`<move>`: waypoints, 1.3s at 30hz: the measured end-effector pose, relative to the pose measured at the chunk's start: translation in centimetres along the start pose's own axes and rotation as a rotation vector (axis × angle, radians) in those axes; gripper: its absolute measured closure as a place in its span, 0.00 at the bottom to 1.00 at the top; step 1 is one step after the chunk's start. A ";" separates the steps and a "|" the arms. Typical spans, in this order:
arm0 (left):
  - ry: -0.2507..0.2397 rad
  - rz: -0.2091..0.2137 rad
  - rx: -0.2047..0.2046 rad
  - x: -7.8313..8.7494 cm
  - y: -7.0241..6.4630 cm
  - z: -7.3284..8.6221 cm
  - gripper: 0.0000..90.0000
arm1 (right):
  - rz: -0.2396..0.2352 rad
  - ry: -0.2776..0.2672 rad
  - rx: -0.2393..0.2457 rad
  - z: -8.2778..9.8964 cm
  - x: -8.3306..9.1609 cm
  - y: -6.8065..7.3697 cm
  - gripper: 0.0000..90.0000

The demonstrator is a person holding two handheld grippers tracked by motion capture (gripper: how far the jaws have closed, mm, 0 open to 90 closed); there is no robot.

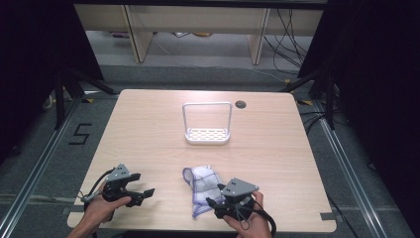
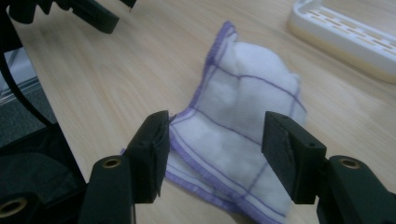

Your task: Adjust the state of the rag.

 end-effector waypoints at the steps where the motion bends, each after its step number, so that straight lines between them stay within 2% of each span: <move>1: 0.002 -0.001 -0.002 0.0 0.0 0.0 0.17 | -0.023 0.016 0.026 -0.1 -0.6 0.5 0.50; 4: -0.003 0.002 -0.004 0.0 -0.1 -0.1 0.17 | -0.020 0.033 0.025 -0.2 -1.3 1.1 0.51; 5: -0.002 0.002 -0.005 0.0 -0.1 -0.1 0.16 | -0.028 0.039 0.055 -0.3 -2.1 1.4 0.52; 6: -0.002 0.002 -0.005 0.0 -0.1 -0.1 0.16 | -0.028 0.055 0.045 -0.2 -2.5 1.7 0.52; 10: -0.002 0.001 -0.002 0.0 0.0 -0.1 0.17 | -0.040 0.088 0.061 -0.2 -3.6 2.2 0.53; 11: -0.002 -0.001 0.001 0.0 0.0 -0.1 0.16 | -0.042 0.089 0.087 -0.3 -4.2 2.2 0.53; 14: -0.001 -0.001 -0.002 0.0 0.0 -0.1 0.16 | -0.038 0.097 0.076 -0.3 -4.8 2.6 0.54; 15: 0.001 -0.001 -0.004 0.0 -0.1 -0.1 0.16 | -0.048 0.102 0.096 -0.4 -5.5 2.6 0.57; 17: 0.000 -0.001 -0.002 0.0 -0.1 -0.1 0.17 | -0.049 0.101 0.103 -0.4 -5.9 2.6 0.57; 18: 0.001 0.000 -0.004 0.0 -0.1 -0.1 0.17 | -0.040 0.137 0.099 -0.3 -6.4 2.7 0.61; 19: 0.001 0.000 -0.004 0.0 -0.1 -0.1 0.17 | -0.040 0.137 0.099 -0.3 -6.4 2.7 0.61; 20: 0.001 0.000 -0.004 0.1 0.0 -0.1 0.17 | -0.029 0.175 0.130 0.0 -6.9 2.5 0.67; 23: -0.001 0.000 -0.003 0.1 -0.1 -0.1 0.17 | -0.021 0.176 0.139 0.1 -7.3 2.3 0.76; 24: -0.002 0.001 -0.002 0.0 -0.1 -0.1 0.17 | -0.024 0.176 0.153 0.1 -7.3 2.2 0.82; 27: -0.007 -0.004 -0.002 0.0 -0.1 -0.1 0.17 | -0.026 0.161 0.140 -0.2 -6.8 2.3 0.94; 28: -0.006 -0.004 -0.002 0.0 -0.1 -0.1 0.17 | -0.027 0.152 0.169 -0.4 -6.7 2.2 0.96; 29: 0.001 0.001 -0.005 0.0 -0.1 -0.1 0.17 | -0.018 0.152 0.167 -0.5 -6.4 2.2 0.97; 30: -0.004 -0.002 -0.004 0.0 -0.1 -0.1 0.17 | -0.009 0.148 0.185 -0.6 -6.3 2.1 0.98; 33: -0.005 0.002 -0.008 0.0 -0.2 -0.1 0.17 | -0.025 0.137 0.194 -1.1 -5.5 1.9 0.99; 35: -0.006 0.002 -0.007 0.0 -0.2 -0.2 0.17 | -0.014 0.087 0.190 -2.1 -4.2 1.3 0.99; 36: -0.006 0.002 -0.007 0.0 -0.2 -0.2 0.17 | -0.014 0.087 0.190 -2.1 -4.2 1.3 0.99; 37: -0.011 0.001 -0.004 0.0 -0.2 -0.3 0.17 | -0.005 0.055 0.199 -2.9 -3.2 1.0 0.99; 39: -0.004 0.000 -0.014 0.0 -0.2 -0.3 0.17 | -0.003 0.044 0.201 -3.1 -2.8 0.8 0.99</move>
Point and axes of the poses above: each handheld gripper's, and its own axes: x roughly backward along the jaws, z roughly out of its underside, y roughly to its left, the point moved 5 cm from there along -x, roughly forward along the jaws, and after that the axes turned 6 degrees about -x, right-handed, at the moved point
